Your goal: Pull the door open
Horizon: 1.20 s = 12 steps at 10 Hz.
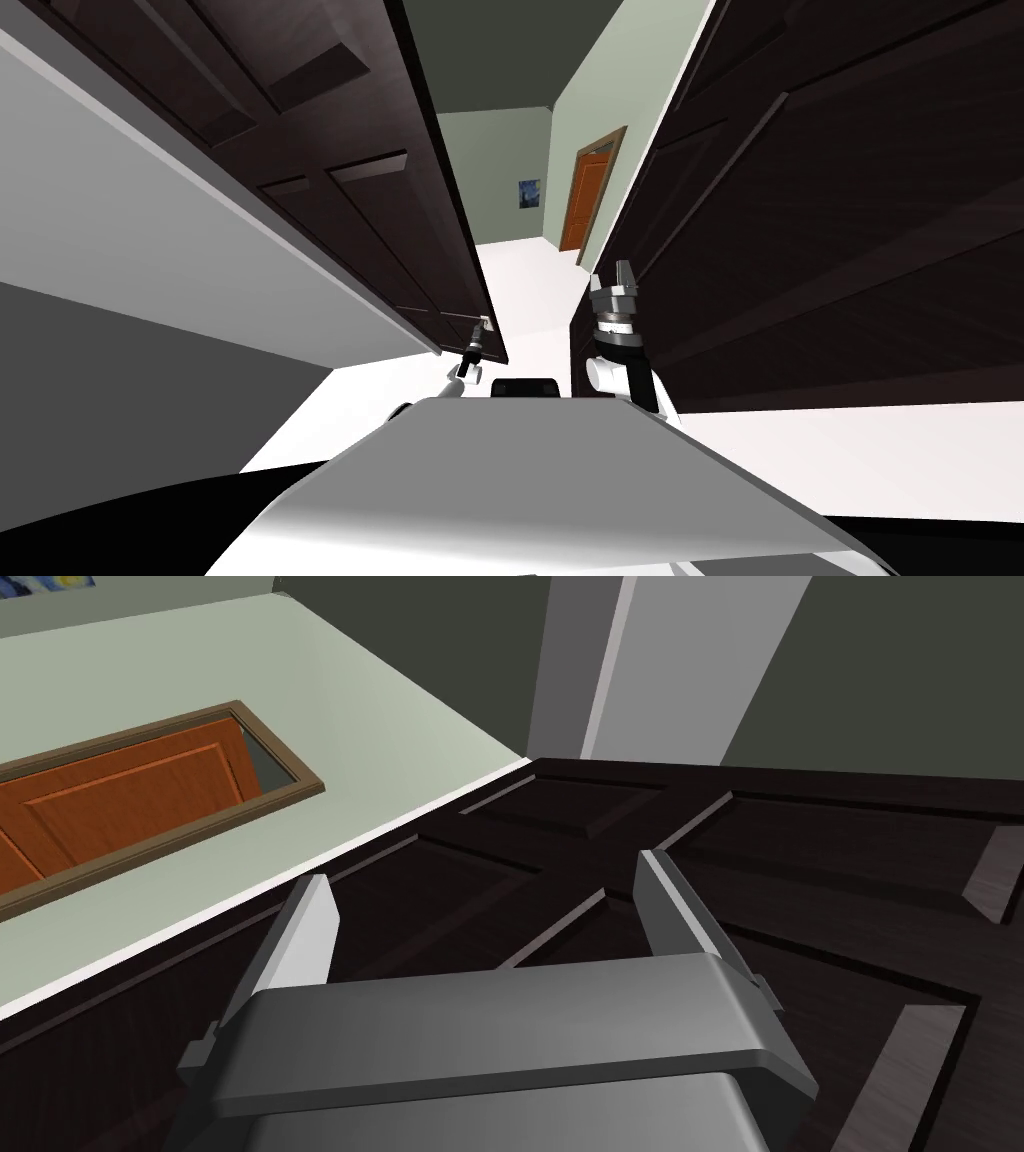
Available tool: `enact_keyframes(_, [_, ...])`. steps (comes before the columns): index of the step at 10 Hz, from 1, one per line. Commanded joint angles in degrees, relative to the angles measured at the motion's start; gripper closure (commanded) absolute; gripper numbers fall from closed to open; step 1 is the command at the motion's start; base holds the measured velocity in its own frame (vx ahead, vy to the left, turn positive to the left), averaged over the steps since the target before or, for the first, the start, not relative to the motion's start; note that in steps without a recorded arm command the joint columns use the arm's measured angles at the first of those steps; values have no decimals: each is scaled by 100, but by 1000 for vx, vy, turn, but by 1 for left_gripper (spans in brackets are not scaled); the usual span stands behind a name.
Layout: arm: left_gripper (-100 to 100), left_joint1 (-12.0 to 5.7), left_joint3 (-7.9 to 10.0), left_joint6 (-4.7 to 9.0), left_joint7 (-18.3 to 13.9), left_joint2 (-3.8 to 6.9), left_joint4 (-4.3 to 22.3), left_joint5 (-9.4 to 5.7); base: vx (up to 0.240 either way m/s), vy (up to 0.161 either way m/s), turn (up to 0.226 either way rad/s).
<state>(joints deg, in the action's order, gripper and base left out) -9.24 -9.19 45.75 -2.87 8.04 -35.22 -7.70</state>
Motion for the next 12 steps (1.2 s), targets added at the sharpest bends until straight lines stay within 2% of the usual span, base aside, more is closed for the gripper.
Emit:
enact_keyframes(1, [100, -41, -39, 148, -173, 124, 113, -3, -100, 30, -139])
enact_keyframes(2, [100, -18, -83, 217, -317, 249, 134, -1, -99, 40, -149])
enact_keyframes(3, [100, -6, -105, 250, -389, 310, 145, -1, -68, 48, -148])
enact_keyframes(5, [100, 39, -187, 377, -659, 541, 186, 2, -62, 45, -201])
enact_keyframes(8, [100, 95, -289, 533, -997, 826, 238, 6, -69, 20, -184])
enact_keyframes(10, [100, 95, -289, 533, -997, 826, 238, 6, -28, -10, -26])
enact_keyframes(11, [100, 128, -308, 481, -990, 809, 184, 17, -3, -5, -2])
enact_keyframes(12, [100, 216, -355, 656, -1132, 955, 246, 10, -100, -19, -222])
